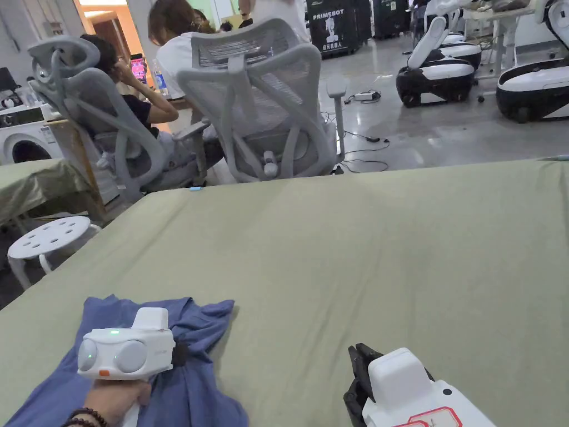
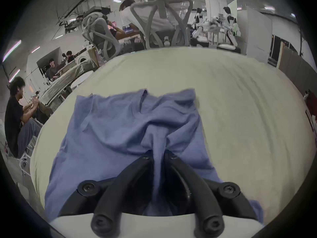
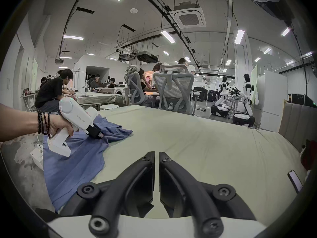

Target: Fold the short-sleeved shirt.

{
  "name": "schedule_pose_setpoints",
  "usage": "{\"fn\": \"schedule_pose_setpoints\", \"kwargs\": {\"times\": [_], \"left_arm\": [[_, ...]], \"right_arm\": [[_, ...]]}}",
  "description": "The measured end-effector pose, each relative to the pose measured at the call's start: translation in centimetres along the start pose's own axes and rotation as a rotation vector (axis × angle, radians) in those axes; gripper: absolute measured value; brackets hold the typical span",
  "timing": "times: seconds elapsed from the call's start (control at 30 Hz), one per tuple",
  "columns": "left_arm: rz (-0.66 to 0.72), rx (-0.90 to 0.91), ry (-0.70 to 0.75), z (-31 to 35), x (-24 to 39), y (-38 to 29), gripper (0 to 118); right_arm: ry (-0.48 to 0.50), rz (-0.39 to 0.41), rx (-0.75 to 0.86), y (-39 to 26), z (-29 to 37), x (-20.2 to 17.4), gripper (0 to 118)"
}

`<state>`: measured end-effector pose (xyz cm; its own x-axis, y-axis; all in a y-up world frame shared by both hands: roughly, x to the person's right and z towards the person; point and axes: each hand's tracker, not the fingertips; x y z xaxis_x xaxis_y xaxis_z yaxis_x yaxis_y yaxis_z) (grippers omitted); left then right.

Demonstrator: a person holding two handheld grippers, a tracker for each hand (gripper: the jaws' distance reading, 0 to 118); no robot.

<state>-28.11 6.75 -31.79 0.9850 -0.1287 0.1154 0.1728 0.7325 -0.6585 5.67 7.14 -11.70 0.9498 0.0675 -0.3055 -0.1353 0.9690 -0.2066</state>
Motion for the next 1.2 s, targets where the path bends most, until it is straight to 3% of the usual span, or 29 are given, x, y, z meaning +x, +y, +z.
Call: {"fn": "schedule_pose_setpoints", "kwargs": {"times": [0.07,0.17,0.3,0.47,0.73,0.83,0.97,1.1,1.13,1.17,1.2], "left_arm": [[-0.010,0.049,-0.020,2.9,0.7,1.6,9],[-0.135,0.117,-0.054,6.2,2.6,4.3,9],[-0.141,0.295,-0.228,10.1,7.8,8.2,9],[-0.283,0.446,-0.498,14.4,21.1,12.2,9],[-0.434,0.376,-1.026,15.9,44.8,9.8,9],[-0.553,0.214,-1.042,12.6,52.5,6.4,9],[-0.680,0.023,-0.936,5.4,58.4,-0.3,9],[-0.628,0.019,-0.935,3.8,58.1,-2.0,10],[-0.587,0.008,-0.943,4.0,57.6,-1.1,17],[-0.567,0.017,-0.937,4.2,57.2,-0.5,35],[-0.555,0.076,-0.895,4.7,56.6,0.1,63]], "right_arm": [[-0.009,-0.014,0.003,0.0,0.6,0.6,6],[-0.032,-0.033,0.009,0.0,1.6,1.8,6],[-0.094,-0.093,0.036,0.4,3.5,4.5,6],[-0.238,-0.098,0.060,0.3,8.4,9.4,6],[-0.533,-0.125,0.028,-1.8,18.9,17.9,6],[-0.608,-0.160,-0.002,-3.3,21.5,20.0,6],[-0.638,-0.162,-0.048,-5.2,22.7,21.7,6],[-0.629,-0.171,-0.064,-6.2,22.7,22.2,6],[-0.624,-0.172,-0.069,-6.3,22.5,22.1,7],[-0.620,-0.174,-0.072,-6.3,22.2,22.1,7],[-0.616,-0.175,-0.073,-6.3,22.0,21.9,7]]}}
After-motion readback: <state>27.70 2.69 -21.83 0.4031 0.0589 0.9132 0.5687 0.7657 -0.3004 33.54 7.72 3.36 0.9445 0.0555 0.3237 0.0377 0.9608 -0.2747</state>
